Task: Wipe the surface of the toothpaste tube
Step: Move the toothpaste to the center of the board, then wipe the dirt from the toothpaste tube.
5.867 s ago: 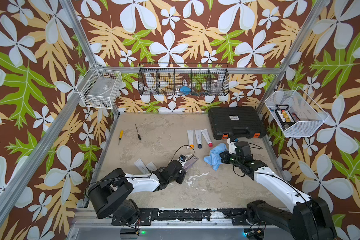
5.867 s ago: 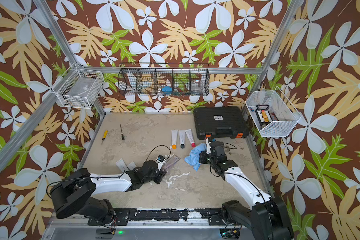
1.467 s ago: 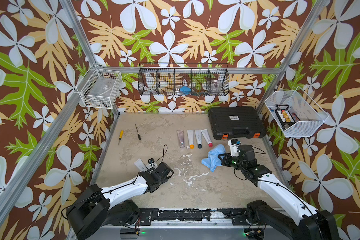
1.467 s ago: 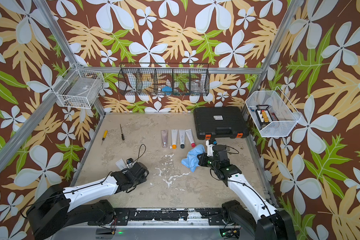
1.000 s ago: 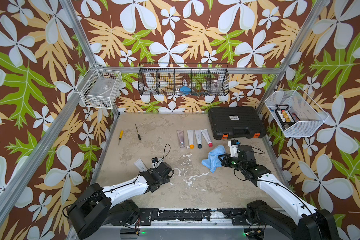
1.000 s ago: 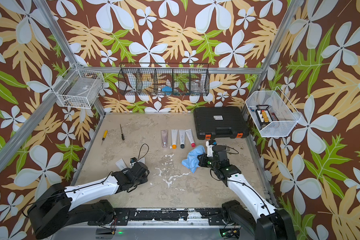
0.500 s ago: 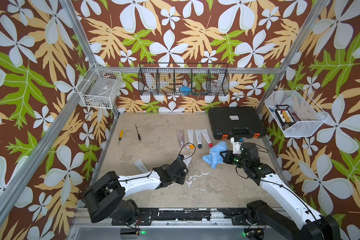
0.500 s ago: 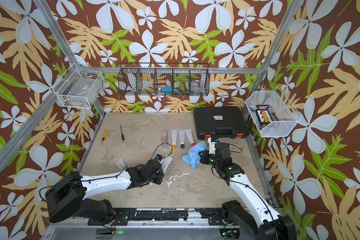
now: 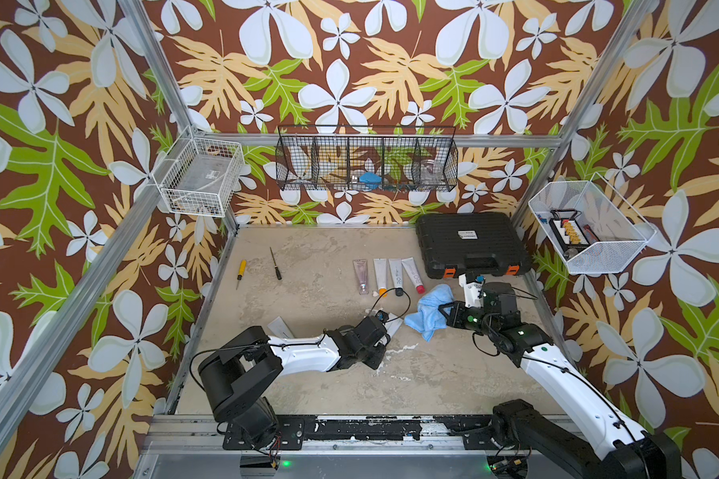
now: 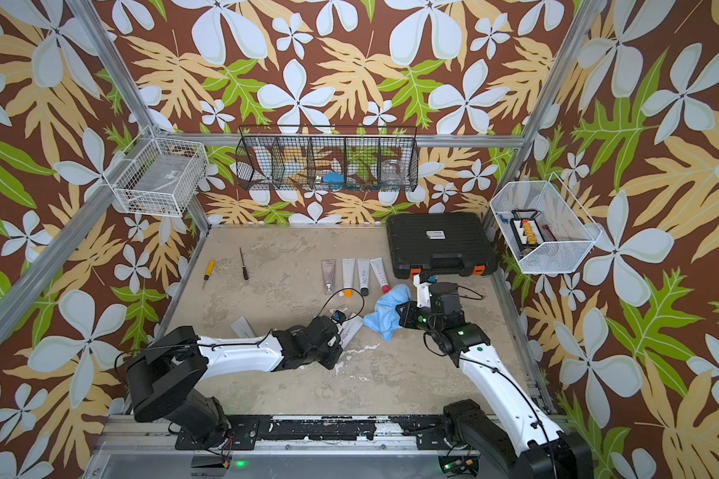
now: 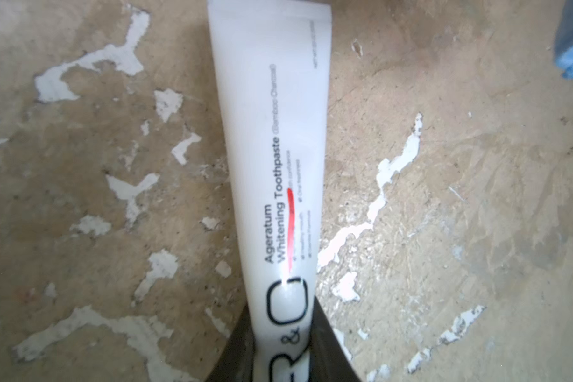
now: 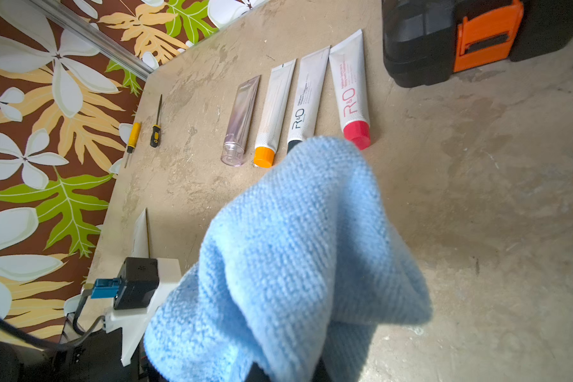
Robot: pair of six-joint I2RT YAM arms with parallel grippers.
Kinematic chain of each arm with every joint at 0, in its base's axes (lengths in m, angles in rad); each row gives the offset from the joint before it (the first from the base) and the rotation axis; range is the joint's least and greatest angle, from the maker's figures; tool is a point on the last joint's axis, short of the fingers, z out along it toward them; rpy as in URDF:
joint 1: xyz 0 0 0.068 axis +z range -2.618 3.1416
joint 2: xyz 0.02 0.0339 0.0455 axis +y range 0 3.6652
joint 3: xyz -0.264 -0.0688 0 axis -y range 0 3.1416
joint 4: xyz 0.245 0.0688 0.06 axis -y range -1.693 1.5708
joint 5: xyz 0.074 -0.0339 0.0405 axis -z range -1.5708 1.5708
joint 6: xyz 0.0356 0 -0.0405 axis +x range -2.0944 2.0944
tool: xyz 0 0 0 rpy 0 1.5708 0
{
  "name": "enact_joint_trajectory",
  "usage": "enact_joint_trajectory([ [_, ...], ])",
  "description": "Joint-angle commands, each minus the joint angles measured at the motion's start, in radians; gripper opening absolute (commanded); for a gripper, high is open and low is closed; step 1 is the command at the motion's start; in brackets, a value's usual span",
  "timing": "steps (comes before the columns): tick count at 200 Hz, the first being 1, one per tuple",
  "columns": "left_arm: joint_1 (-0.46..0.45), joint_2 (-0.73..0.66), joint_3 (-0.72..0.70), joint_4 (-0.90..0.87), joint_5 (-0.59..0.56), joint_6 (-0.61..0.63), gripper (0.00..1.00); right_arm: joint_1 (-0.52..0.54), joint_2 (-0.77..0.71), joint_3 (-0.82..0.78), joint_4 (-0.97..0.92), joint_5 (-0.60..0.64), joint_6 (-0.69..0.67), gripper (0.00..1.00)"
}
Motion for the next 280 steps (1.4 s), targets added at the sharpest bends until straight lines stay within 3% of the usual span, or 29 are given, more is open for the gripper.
enact_joint_trajectory([
  [1,-0.006,0.032,0.022,0.029,-0.009,0.034,0.21,-0.001,-0.007,-0.006,0.001,0.021,-0.011,0.00],
  [22,-0.008,0.058,0.032,0.024,-0.024,0.035,0.24,0.000,-0.005,-0.010,0.003,0.021,-0.011,0.00],
  [38,-0.008,0.058,0.030,0.023,-0.032,0.031,0.34,-0.001,-0.001,-0.011,0.005,0.020,-0.014,0.00],
  [85,-0.011,-0.028,-0.025,0.021,-0.050,0.026,0.46,0.000,0.010,-0.026,0.025,0.002,-0.009,0.00],
  [167,-0.013,-0.058,-0.110,0.112,-0.011,0.048,0.39,0.001,0.067,-0.023,0.054,-0.051,-0.003,0.00],
  [217,-0.012,-0.040,-0.115,0.140,-0.020,0.082,0.28,0.010,0.108,-0.024,0.067,-0.081,0.008,0.00],
  [280,-0.013,-0.043,-0.130,0.180,-0.009,0.116,0.19,0.135,0.191,-0.034,0.165,-0.019,0.068,0.00],
])
